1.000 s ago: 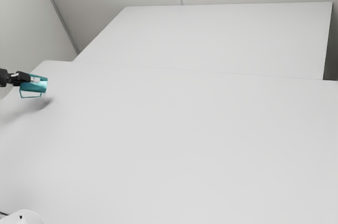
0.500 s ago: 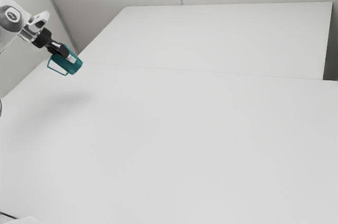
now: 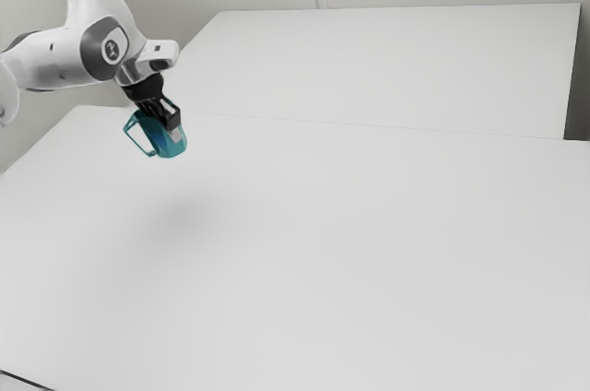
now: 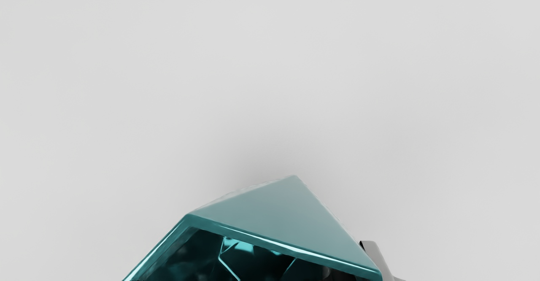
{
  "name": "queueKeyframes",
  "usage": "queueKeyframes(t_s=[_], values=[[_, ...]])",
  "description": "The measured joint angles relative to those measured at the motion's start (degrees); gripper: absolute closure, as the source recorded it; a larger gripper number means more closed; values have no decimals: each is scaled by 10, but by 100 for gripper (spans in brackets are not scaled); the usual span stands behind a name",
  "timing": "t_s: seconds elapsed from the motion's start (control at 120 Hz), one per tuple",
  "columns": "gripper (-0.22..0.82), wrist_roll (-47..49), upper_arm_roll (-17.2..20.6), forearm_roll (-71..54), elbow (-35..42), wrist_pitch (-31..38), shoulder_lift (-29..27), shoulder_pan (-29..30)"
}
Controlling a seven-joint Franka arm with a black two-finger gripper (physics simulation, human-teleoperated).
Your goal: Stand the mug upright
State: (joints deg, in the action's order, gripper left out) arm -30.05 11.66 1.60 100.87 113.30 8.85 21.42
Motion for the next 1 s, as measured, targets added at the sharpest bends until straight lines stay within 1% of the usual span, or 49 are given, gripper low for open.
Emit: queueKeyframes(t_s=[0.2, 0.358, 0.65, 1.0], values=[[78, 47, -7, -10, 47, 52, -4, -47], [79, 83, -7, -34, 63, 74, -8, -81], [79, 133, -4, -52, 109, 119, -4, -95], [79, 171, 3, -74, 169, 219, 5, -100]])
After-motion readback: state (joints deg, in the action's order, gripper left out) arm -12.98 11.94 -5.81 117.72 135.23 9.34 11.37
